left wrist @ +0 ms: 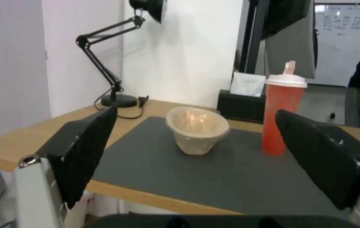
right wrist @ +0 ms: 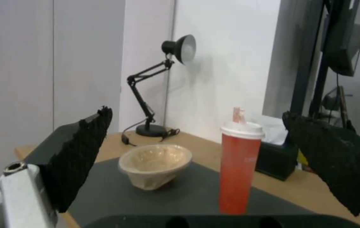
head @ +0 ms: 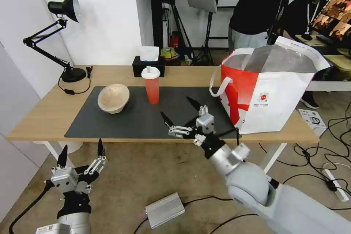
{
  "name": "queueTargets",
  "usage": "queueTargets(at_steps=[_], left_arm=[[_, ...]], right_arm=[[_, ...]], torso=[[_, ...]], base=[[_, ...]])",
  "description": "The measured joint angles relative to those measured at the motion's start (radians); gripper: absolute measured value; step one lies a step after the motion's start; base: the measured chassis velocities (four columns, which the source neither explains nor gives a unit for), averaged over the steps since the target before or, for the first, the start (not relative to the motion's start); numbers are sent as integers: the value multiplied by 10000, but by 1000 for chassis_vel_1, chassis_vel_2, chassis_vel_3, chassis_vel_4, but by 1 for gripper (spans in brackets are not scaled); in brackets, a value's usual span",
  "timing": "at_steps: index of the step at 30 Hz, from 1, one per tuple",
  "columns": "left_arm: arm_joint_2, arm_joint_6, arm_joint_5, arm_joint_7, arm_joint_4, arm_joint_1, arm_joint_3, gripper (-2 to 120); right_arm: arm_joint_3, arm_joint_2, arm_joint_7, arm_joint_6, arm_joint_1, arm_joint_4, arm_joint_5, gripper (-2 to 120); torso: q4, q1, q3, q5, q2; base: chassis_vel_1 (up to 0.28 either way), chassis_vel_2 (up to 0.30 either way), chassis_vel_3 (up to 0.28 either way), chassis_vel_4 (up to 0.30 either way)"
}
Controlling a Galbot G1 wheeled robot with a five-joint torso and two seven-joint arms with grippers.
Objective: Pick up the trash from the table and place it into the takeout bag.
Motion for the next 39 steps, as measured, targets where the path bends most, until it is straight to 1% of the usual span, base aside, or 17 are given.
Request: queueTargets(at_steps=[1,3,6,8,12,19,24,29,33,39], left_arm=[[-1,-17,0,-6,1,3,-8,100],[-1,-27,0,-6,1,9,-12,100],[4,-82,-37,-15,-57,102,-138,100],[6,-87,-55,-19,-74,119,-173,100],[2,-90,-58,-23,-84,118,-133,100],[7,-90,-86,-22,-43,87,-196,100],[9,-90,-97,-22,27,63,-189,100],[10,-79,-94,-22,97,26,-163,100],[10,-70,-74,-21,135,24,-153,100],[10,-62,-11,0,175,35,-183,100]], right_arm=[[-173,93,-4,-51,332,-200,94,100],[-250,141,-6,-85,483,-289,143,100],[-664,497,38,-348,1319,-810,542,100],[-749,616,59,-406,1490,-951,585,100],[-1027,1172,312,-736,2075,-1548,524,100],[-1255,1584,691,-1207,2499,-2078,313,100],[-1273,1797,1028,-1749,2614,-2326,314,100],[-1272,1945,1055,-2118,2755,-2544,579,100],[-1227,2152,1062,-2639,3022,-2796,1060,100],[-1173,2476,983,-2976,3266,-3106,1389,100]], torso=[[1,0,0,-1,0],[1,0,0,0,0],[4,0,0,1,0],[2,0,1,1,0],[2,0,0,0,0],[1,0,0,0,0],[1,0,0,0,0],[1,0,0,0,0],[0,-1,-1,0,1],[1,-1,-1,-1,1]], base=[[0,0,0,0],[0,0,0,0],[0,0,0,0],[0,0,0,0],[0,0,0,0],[0,0,0,0],[0,0,0,0],[0,0,0,0],[0,0,0,0],[0,0,0,0]])
